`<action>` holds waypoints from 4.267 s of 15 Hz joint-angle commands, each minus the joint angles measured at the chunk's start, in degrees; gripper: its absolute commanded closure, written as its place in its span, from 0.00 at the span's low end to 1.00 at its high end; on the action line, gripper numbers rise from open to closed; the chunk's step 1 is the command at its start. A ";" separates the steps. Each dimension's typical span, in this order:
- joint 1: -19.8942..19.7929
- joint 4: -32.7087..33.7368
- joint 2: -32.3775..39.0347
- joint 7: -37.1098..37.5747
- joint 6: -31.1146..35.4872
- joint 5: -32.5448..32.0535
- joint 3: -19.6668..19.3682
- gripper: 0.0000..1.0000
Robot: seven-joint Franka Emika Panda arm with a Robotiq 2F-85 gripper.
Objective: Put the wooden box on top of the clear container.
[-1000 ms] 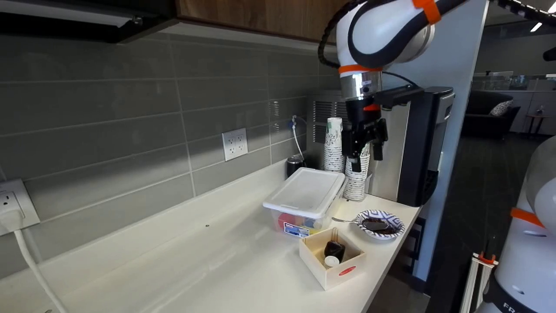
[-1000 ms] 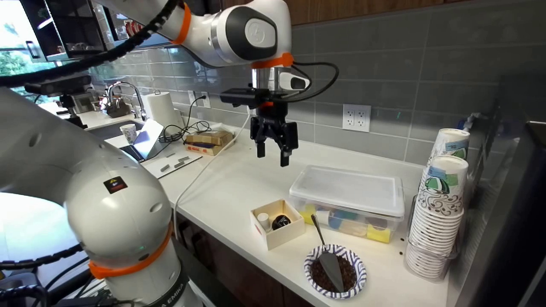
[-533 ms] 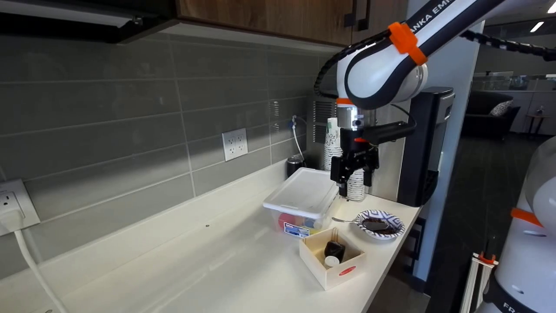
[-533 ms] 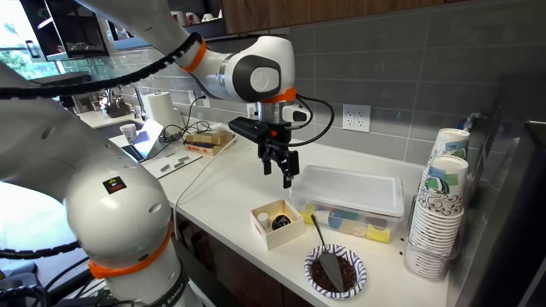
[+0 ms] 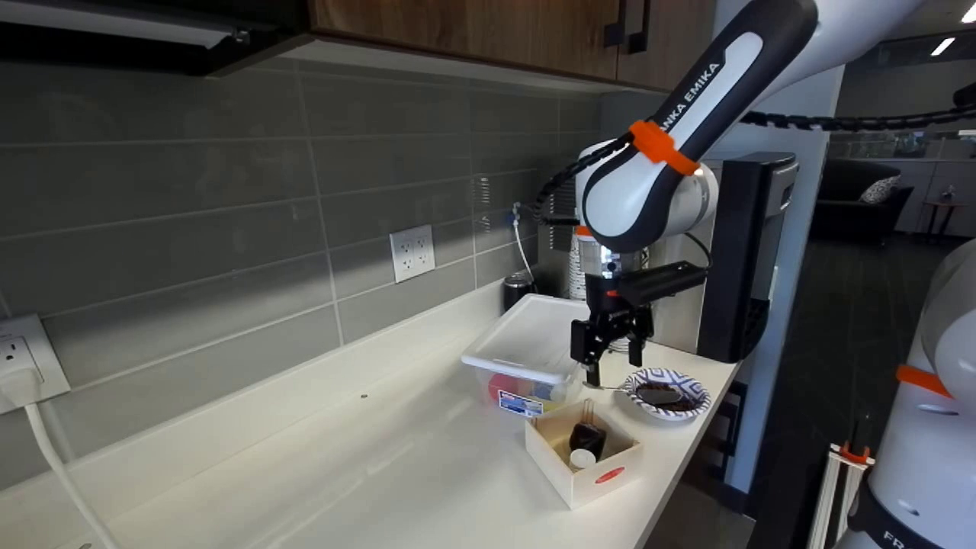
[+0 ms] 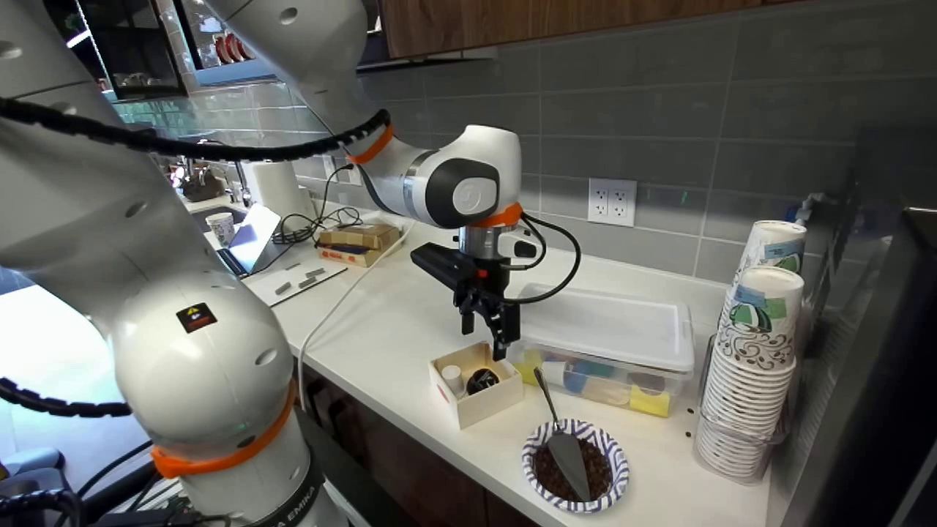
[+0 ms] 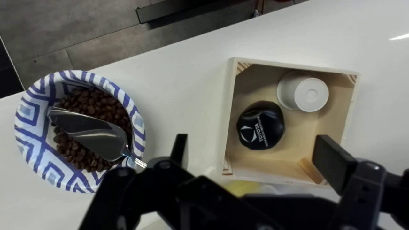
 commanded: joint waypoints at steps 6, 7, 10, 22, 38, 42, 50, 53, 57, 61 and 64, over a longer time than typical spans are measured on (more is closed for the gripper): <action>-0.28 0.07 10.66 -0.08 9.22 1.36 -0.56 0.00; -0.28 0.07 11.79 -0.13 10.33 1.53 -0.68 0.00; -0.28 0.08 14.92 0.26 13.20 1.44 -0.88 0.00; -0.76 0.32 20.30 4.51 25.31 4.18 -2.69 0.00; 7.69 0.40 27.11 13.74 37.86 0.08 -8.53 0.96; 6.99 0.50 25.56 12.27 35.68 2.49 -7.13 0.96; 4.00 1.74 15.17 6.94 18.62 8.28 -1.06 0.96; 3.94 1.77 10.10 7.32 10.43 6.83 -0.85 0.96; 3.97 1.47 2.27 7.62 -0.43 6.27 0.12 0.96; 3.68 3.20 -2.85 10.00 -5.32 5.27 2.10 0.96; 2.39 5.26 -4.55 11.24 -5.65 3.53 3.12 0.96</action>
